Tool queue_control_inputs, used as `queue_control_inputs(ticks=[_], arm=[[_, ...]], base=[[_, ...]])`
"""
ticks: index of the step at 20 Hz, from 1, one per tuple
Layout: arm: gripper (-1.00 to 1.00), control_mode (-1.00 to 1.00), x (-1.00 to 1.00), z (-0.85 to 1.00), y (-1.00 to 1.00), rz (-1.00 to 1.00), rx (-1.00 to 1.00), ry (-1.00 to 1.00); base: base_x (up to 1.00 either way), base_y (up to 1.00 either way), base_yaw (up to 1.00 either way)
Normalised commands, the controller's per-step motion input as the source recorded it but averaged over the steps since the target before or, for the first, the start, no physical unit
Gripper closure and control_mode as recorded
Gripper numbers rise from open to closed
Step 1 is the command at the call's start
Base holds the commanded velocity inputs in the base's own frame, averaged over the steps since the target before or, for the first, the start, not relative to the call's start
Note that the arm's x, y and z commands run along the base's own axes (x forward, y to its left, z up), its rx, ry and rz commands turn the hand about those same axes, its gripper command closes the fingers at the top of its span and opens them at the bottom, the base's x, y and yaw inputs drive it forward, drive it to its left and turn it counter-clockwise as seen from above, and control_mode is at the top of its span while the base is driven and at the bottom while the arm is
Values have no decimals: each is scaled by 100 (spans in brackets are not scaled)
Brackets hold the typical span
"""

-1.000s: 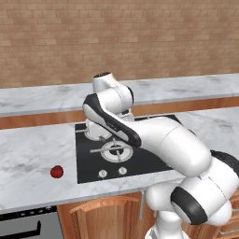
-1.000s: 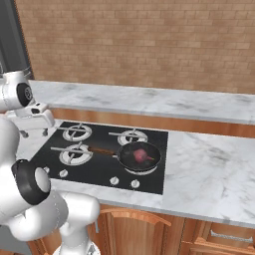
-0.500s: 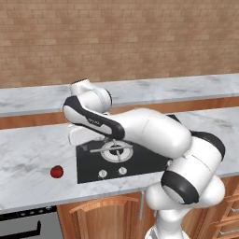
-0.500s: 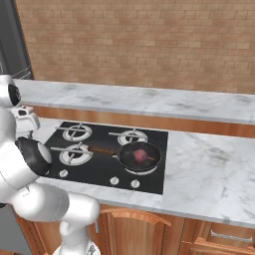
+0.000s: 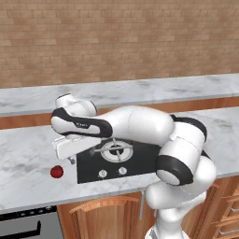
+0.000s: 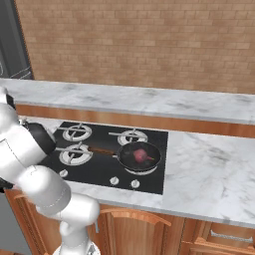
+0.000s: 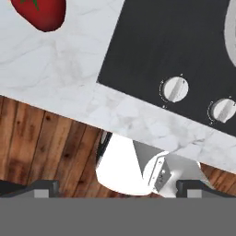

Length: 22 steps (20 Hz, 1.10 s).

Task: Place the pan on the front right burner on the stove. Then place the tomato and the onion in the pan and turn on the front right burner.

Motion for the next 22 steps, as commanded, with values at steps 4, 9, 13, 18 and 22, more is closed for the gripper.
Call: queue_control_inputs(ticks=[4, 9, 13, 18, 22], arm=[[-100, -100, 0, -37, 48, 7, 0, 14], [-100, -100, 8, -35, 44, 5, 0, 15], [-100, -100, 29, -31, 40, 3, 0, 14], [-100, -100, 43, -24, 28, 1, 0, 10], [-100, -100, 38, -13, 22, 0, 0, 4]], base=[[0, 0, 0], [0, 0, 0], [0, 0, 0], [0, 0, 0], [0, 0, 0]])
